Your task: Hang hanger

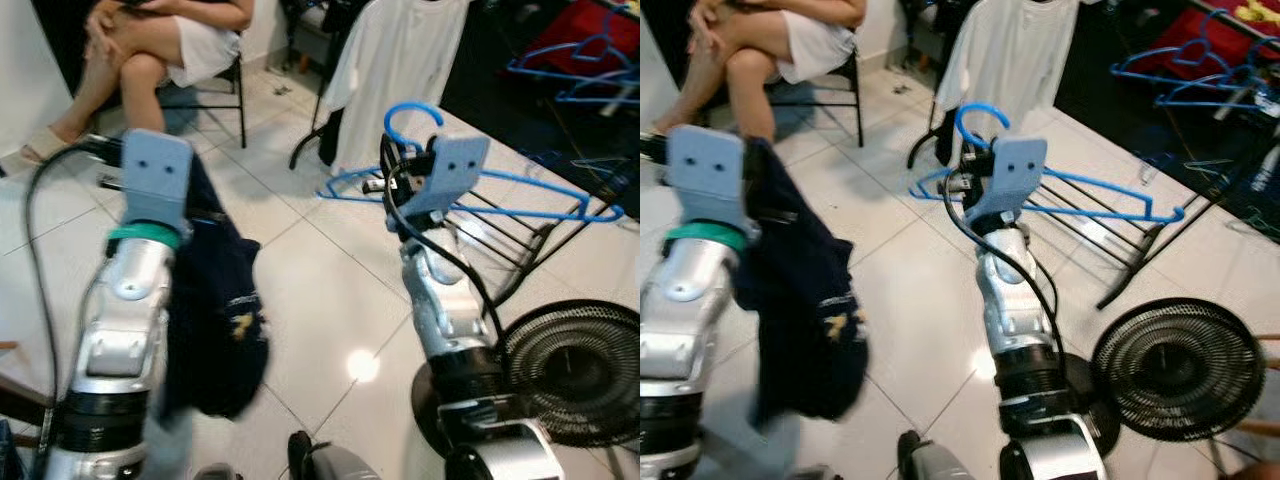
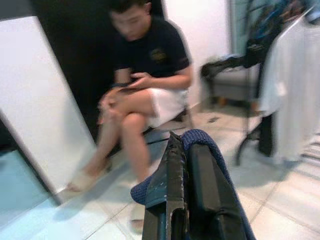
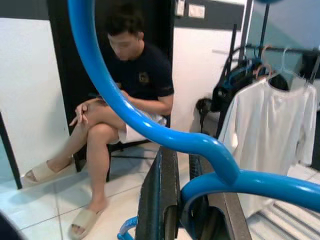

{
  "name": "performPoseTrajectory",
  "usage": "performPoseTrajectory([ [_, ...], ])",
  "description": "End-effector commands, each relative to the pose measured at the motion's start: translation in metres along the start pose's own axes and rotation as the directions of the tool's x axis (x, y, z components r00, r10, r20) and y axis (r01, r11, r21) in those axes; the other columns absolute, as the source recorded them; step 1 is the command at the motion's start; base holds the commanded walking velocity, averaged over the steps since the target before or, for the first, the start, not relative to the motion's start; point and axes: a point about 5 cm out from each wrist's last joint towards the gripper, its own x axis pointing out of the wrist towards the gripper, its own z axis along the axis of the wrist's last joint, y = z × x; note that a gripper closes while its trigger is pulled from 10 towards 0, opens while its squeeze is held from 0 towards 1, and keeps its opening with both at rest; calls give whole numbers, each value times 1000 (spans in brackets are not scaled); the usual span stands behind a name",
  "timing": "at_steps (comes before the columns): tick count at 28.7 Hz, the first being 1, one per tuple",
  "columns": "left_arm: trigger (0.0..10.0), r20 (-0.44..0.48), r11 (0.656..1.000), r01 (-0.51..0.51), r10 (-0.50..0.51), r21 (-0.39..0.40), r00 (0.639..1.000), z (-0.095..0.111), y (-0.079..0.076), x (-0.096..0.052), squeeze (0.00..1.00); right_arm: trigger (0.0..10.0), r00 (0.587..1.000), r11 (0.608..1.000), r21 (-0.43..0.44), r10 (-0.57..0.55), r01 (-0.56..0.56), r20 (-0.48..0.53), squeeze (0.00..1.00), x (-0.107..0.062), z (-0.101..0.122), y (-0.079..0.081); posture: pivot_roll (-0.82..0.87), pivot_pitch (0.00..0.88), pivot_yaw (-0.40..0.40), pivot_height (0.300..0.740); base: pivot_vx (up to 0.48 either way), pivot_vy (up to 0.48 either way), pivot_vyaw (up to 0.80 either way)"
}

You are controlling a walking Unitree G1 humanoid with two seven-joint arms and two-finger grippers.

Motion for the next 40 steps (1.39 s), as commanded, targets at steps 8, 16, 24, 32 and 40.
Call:
performPoseTrajectory([
  [8,10000,48,998,54,-53,-26,997,5,-12,6,0,10000,999,1000,22,14,-13,-47,0,-7,-14,-4,154,88,-59,740,83,0,-367],
  [16,10000,86,994,100,-96,-46,992,13,-26,9,0,10000,999,1000,22,5,-4,-46,0,-10,-15,-6,128,82,-45,740,424,0,-372],
  [24,10000,107,991,126,-120,-52,987,16,-35,11,0,10000,999,1000,12,-2,2,-43,0,-12,-16,-8,121,70,-44,740,480,0,-377],
  [32,10000,123,990,137,-131,-40,984,17,-37,13,0,10000,999,1000,7,12,-12,-35,0,-8,-15,-7,122,64,-45,740,480,0,0],
  [40,10000,137,987,158,-161,36,977,16,-37,16,0,10000,998,998,-10,57,-57,-37,0,-5,-13,-6,119,59,-46,740,480,0,0],
])
